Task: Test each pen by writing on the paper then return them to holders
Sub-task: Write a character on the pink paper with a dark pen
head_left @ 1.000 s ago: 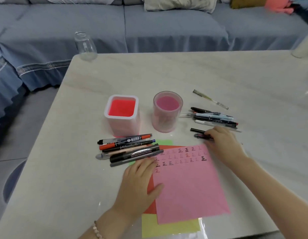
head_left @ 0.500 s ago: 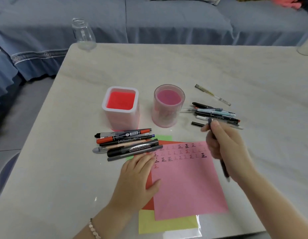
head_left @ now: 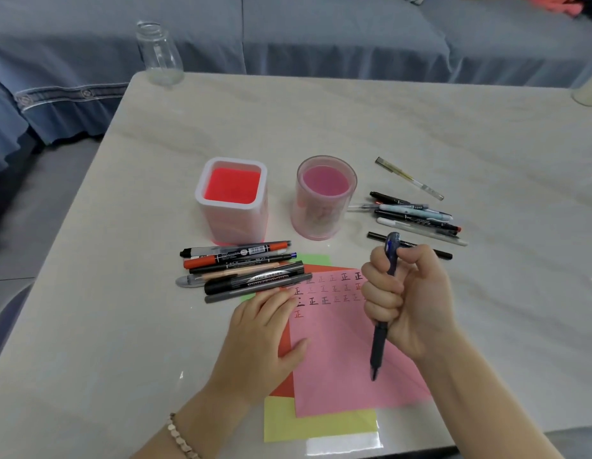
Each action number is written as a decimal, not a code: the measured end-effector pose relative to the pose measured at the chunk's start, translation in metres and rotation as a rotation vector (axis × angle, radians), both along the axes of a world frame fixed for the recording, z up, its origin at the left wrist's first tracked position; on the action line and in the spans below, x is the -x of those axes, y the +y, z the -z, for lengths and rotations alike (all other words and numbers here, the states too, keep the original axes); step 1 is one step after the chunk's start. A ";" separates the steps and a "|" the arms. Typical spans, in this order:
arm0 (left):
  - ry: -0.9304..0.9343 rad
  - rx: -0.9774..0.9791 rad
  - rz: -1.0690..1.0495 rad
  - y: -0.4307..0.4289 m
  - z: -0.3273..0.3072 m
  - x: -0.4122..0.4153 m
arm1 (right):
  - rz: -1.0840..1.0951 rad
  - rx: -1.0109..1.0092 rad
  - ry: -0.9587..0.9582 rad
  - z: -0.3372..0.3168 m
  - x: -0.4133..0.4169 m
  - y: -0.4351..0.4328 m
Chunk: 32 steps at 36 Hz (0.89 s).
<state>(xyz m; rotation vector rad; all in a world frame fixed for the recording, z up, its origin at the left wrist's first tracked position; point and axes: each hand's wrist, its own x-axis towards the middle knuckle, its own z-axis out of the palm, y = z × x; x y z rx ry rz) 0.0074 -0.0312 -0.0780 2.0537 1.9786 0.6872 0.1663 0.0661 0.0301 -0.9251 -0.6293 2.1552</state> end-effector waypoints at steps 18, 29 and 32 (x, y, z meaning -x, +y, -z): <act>-0.011 0.008 -0.004 0.000 0.000 0.000 | 0.234 -0.082 -0.197 0.002 -0.019 0.001; -0.016 -0.017 -0.019 0.001 0.002 -0.001 | 0.183 -0.510 -0.636 0.013 -0.010 -0.020; -0.015 -0.016 -0.028 0.002 0.003 -0.001 | 0.275 -0.545 -0.640 0.024 -0.007 -0.020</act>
